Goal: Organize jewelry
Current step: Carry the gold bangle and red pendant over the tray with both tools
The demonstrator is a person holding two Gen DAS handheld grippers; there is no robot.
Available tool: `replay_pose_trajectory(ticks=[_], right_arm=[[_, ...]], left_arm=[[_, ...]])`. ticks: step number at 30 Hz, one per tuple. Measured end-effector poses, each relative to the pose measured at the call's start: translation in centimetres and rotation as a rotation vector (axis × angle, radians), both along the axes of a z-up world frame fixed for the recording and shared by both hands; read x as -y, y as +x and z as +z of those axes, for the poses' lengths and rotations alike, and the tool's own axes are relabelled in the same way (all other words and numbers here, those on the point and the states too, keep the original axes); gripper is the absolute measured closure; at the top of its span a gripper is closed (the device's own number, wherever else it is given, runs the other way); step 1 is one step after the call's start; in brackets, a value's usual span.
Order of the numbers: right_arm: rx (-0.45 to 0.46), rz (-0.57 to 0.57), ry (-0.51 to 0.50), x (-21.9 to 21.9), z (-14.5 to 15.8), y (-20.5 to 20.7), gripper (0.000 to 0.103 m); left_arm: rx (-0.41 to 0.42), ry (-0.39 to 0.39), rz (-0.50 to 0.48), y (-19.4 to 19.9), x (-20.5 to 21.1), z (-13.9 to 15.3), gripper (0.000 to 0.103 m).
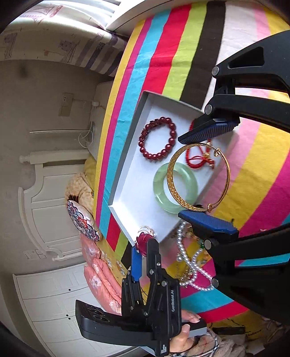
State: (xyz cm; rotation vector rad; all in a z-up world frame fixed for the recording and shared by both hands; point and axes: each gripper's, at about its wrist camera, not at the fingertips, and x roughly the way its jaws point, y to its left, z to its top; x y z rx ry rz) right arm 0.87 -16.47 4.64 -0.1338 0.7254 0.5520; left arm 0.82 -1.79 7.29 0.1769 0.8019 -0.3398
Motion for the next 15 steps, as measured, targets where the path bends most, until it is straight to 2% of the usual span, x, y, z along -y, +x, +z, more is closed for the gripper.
replay_pose_trajectory(ticks=[2, 8, 15], right_arm=[[0.004, -0.004, -0.03, -1.4, 0.2, 2.2, 0.044], [-0.093, 0.017, -0.094, -5.1, -1.2, 8.8, 0.043], [-0.183, 0.011, -0.138, -6.8, -2.8, 12.7, 0.043]], left_arm=[[-0.014, -0.005, 0.006, 1.3, -0.3, -0.3, 0.061], [-0.058, -0.003, 0.023, 4.1, -0.3, -2.2, 0.061], [-0.083, -0.028, 0.029, 5.2, -0.5, -3.2, 0.061]])
